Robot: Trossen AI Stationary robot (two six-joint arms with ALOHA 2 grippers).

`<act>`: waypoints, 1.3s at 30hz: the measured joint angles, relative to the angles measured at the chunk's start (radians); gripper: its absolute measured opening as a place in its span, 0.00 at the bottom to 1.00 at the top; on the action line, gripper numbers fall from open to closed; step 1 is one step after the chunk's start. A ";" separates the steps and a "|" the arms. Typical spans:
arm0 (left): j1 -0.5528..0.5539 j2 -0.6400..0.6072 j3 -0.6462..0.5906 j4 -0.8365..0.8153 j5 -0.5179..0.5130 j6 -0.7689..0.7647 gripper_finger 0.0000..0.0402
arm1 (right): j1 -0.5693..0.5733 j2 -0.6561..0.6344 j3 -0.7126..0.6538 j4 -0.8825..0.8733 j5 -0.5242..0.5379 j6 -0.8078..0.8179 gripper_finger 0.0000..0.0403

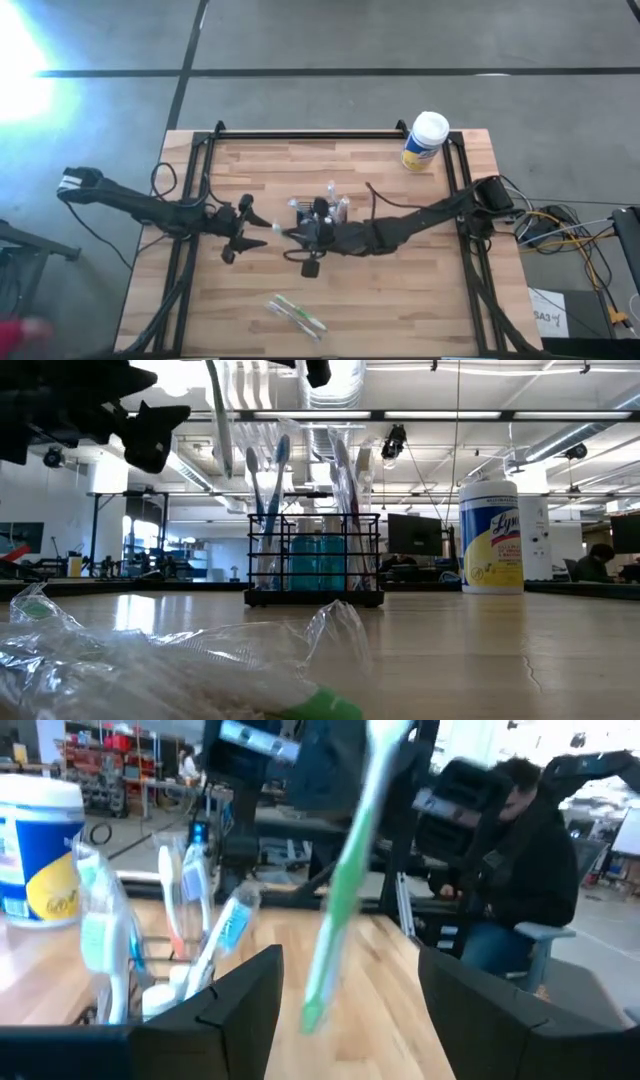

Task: Pick & Place toothbrushing station
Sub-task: Put the top green toothbrush into the black mesh organizer

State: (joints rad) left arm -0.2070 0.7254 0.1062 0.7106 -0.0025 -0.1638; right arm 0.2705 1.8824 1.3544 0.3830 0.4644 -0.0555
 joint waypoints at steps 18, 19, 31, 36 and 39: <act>0.001 0.232 0.188 -0.008 -0.118 0.039 0.59 | -0.023 0.003 0.000 0.024 -0.001 -0.008 0.02; 0.001 0.246 0.196 -0.009 -0.119 0.040 0.59 | -0.023 0.003 0.000 0.024 -0.001 -0.008 0.02; 0.001 0.279 0.235 -0.010 -0.119 0.088 0.55 | -0.019 0.003 0.000 0.017 -0.001 -0.018 0.02; 0.001 0.267 0.235 -0.011 -0.104 0.087 0.45 | -0.019 0.003 0.000 0.017 0.000 -0.019 0.02; 0.000 0.267 0.234 -0.014 -0.098 0.087 0.36 | -0.019 0.002 0.000 0.017 0.000 -0.019 0.02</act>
State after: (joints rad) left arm -0.2066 0.9924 0.3401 0.6965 -0.1004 -0.0769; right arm 0.2512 1.8849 1.3540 0.4000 0.4641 -0.0750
